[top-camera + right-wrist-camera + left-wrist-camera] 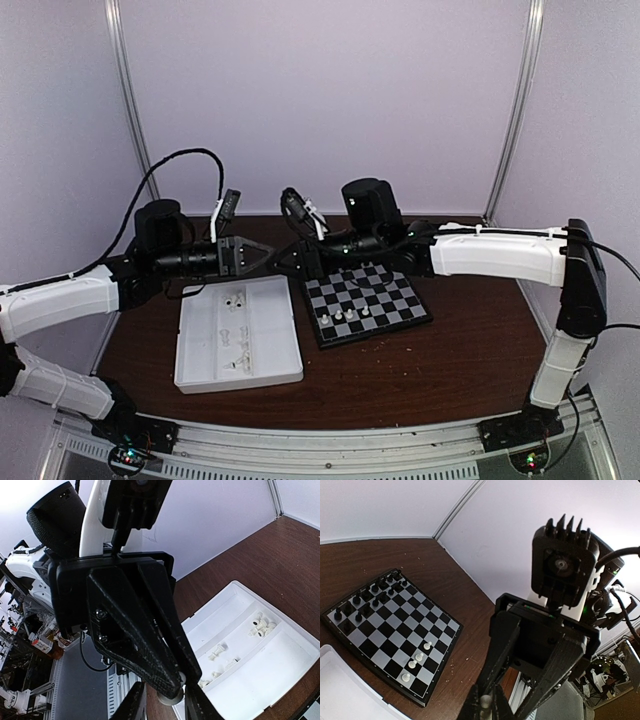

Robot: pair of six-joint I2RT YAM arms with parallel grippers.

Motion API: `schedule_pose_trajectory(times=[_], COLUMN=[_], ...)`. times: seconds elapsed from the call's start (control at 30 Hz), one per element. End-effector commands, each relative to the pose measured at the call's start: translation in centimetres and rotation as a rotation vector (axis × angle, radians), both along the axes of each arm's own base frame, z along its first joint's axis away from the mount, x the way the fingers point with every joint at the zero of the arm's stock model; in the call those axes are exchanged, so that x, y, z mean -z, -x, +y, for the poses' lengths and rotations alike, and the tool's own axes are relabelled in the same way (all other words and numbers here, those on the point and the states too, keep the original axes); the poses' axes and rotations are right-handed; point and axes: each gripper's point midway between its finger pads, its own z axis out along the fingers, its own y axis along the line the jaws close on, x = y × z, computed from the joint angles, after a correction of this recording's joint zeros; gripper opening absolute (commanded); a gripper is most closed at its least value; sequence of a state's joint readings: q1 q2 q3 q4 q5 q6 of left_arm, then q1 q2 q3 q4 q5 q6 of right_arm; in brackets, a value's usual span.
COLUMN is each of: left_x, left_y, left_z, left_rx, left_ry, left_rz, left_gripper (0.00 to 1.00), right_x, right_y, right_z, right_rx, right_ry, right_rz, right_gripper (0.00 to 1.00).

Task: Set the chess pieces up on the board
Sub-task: Place the chess piece on the chessboard.

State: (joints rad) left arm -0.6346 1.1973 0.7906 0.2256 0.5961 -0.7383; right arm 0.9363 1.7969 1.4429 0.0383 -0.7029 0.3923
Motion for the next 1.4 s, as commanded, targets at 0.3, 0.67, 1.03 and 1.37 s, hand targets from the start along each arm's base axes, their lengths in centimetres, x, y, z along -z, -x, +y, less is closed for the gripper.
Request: schedule_pose_trajectory(times=[0.3,0.67,1.03,1.37], left_x=[-0.6,-0.3,-0.4,-0.4], left_y=[0.2,0.2,-0.1,-0.3], left_z=[-0.2,0.0,0.4,0.3], left_rx=[0.028,0.018,-0.016,-0.013], left_ry=[0.040,0.036,0.030,0.008], left_rz=[-0.024,-0.025,-0.038,-0.052], left_gripper=[0.00,0.39,0.74,0.74], right_x=[-0.5,1.0,5.5,10.6], right_y=[-0.4,-0.8,-2.5,-5.8], right_z=[0.5,-0.6,-7.8,-17.8], right_rx=[0.014,0.050,0.267,0.624], right_ry=[-0.019,0.062,0.286,0.367], right_rz=[-0.016,-0.070,-0.234,-0.311], right_gripper=[0.14,0.08,0.07,0.06])
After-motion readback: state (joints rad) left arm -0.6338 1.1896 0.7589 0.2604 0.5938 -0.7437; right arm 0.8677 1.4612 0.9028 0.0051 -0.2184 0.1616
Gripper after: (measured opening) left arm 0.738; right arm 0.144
